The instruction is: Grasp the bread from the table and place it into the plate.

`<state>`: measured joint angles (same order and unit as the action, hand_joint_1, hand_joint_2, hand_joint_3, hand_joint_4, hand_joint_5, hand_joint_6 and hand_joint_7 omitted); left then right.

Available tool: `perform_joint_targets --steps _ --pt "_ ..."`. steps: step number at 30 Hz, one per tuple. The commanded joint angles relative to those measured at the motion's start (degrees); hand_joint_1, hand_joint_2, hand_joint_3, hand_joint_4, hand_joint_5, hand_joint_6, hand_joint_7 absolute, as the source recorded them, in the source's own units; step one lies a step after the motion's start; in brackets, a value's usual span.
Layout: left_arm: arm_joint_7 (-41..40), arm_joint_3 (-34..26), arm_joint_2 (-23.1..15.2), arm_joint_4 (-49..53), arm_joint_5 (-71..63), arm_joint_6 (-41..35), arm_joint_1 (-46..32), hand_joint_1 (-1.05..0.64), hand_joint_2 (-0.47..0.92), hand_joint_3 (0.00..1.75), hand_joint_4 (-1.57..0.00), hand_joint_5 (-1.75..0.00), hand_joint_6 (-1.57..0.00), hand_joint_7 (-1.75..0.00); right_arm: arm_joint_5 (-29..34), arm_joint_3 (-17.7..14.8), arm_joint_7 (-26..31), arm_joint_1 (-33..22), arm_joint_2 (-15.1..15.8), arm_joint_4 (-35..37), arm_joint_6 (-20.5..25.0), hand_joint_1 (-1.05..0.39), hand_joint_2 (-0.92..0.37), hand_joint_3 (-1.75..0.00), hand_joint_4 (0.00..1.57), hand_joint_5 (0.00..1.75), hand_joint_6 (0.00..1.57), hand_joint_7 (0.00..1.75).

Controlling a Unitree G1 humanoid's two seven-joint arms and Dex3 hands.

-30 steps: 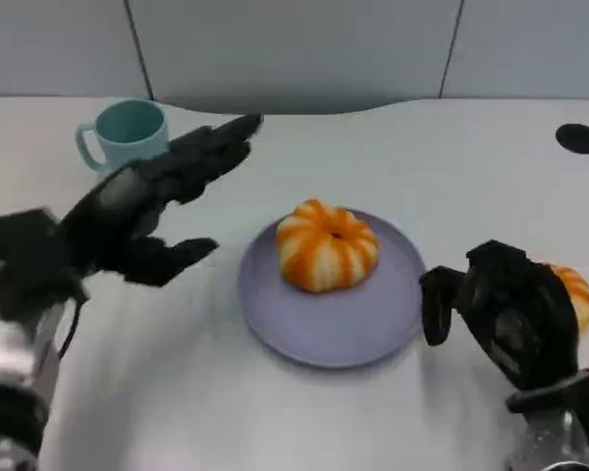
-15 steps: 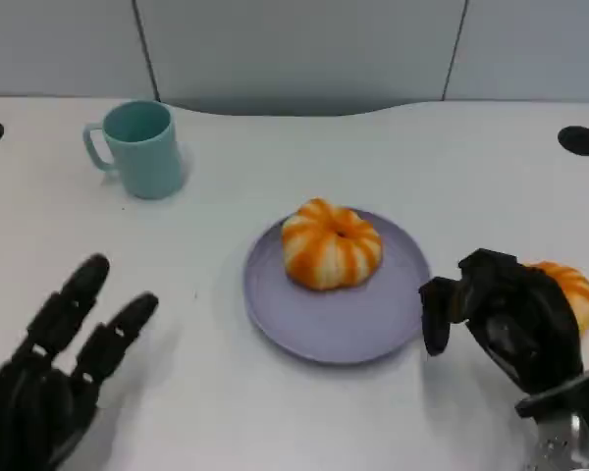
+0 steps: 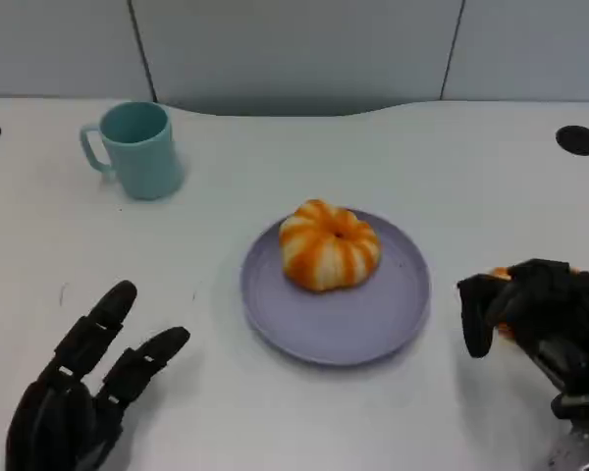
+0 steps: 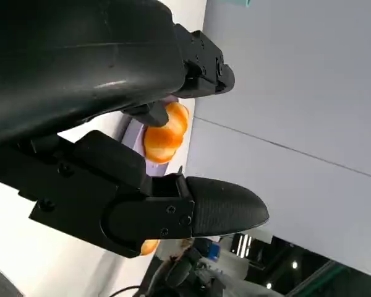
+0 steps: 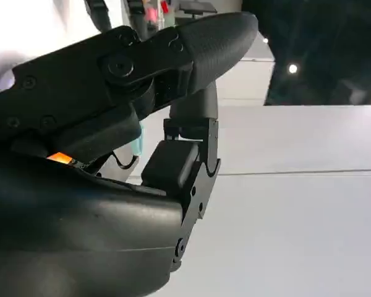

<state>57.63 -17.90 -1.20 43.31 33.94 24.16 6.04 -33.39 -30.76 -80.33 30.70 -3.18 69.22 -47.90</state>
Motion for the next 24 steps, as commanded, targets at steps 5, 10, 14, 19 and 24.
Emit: perform_joint_targets --steps 5,10,14,19,24 --pt "-0.75 -1.07 0.10 0.09 -1.19 1.39 -0.16 -1.05 0.92 0.56 -0.39 -0.62 -0.30 -0.04 0.72 -0.32 0.48 0.30 0.77 0.33 -0.34 -0.60 -0.92 -0.10 0.91 1.75 1.07 0.82" --pt "0.59 -1.74 0.09 1.31 -0.73 1.84 0.37 -1.04 0.92 0.57 -0.46 -0.63 -0.32 -0.04 0.31 -0.30 -0.18 -0.08 0.54 0.11 1.72 -0.54 -0.92 -0.08 0.91 1.75 0.91 1.23" --pt "1.54 -2.15 0.70 1.40 -0.14 0.76 0.45 -1.02 0.92 0.55 -0.52 -0.62 -0.34 -0.04 2.25 0.53 2.37 -0.55 1.50 0.35 1.12 -0.55 -0.92 -0.07 0.92 1.75 0.93 1.26" --pt "0.36 -1.90 1.73 -0.04 -1.19 2.25 -0.80 -1.02 0.92 0.55 -0.56 -0.60 -0.37 -0.04 1.98 0.48 1.79 -1.60 1.32 -0.74 0.61 -0.51 -0.92 -0.07 0.91 1.75 0.88 1.35" --pt "-0.54 -2.18 2.02 -0.02 -1.49 3.06 -0.74 -1.02 0.92 0.55 -0.60 -0.64 -0.40 -0.04 1.59 0.16 0.83 -1.60 1.81 -0.87 1.61 -0.51 -0.92 -0.06 0.89 1.74 0.92 1.18"
